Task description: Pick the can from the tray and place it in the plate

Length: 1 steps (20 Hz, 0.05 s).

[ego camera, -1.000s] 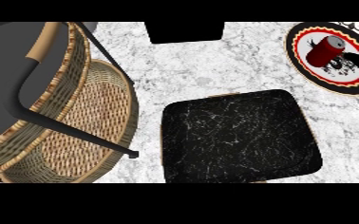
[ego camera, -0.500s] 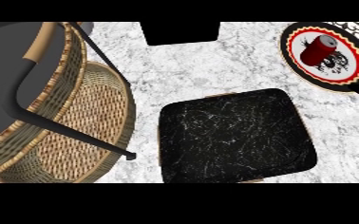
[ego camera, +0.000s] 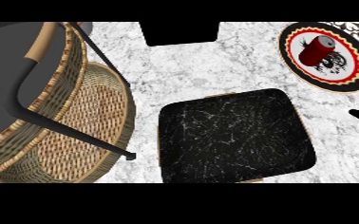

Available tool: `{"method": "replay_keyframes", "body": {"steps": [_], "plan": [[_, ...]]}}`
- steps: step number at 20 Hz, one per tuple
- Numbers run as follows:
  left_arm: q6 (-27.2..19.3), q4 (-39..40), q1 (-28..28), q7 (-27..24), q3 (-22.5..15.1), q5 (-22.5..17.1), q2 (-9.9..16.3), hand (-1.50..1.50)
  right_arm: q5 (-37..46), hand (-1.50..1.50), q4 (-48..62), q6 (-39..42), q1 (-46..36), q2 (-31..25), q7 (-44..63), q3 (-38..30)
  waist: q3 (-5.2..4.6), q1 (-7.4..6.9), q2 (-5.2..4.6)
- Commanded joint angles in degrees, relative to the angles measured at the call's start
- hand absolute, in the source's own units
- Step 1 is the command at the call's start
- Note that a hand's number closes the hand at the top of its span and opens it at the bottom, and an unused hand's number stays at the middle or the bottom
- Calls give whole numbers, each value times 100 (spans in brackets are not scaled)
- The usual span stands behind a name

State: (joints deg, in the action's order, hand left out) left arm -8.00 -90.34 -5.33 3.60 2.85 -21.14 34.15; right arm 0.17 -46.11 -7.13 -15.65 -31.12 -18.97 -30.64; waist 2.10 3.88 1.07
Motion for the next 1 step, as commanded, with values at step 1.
{"method": "replay_keyframes", "body": {"steps": [1], "plan": [[72,248,-27,542,-1043,-252,-1036,0,-35,-150,-18,113,203,-3,-196,-32,-214,114,-174]]}}
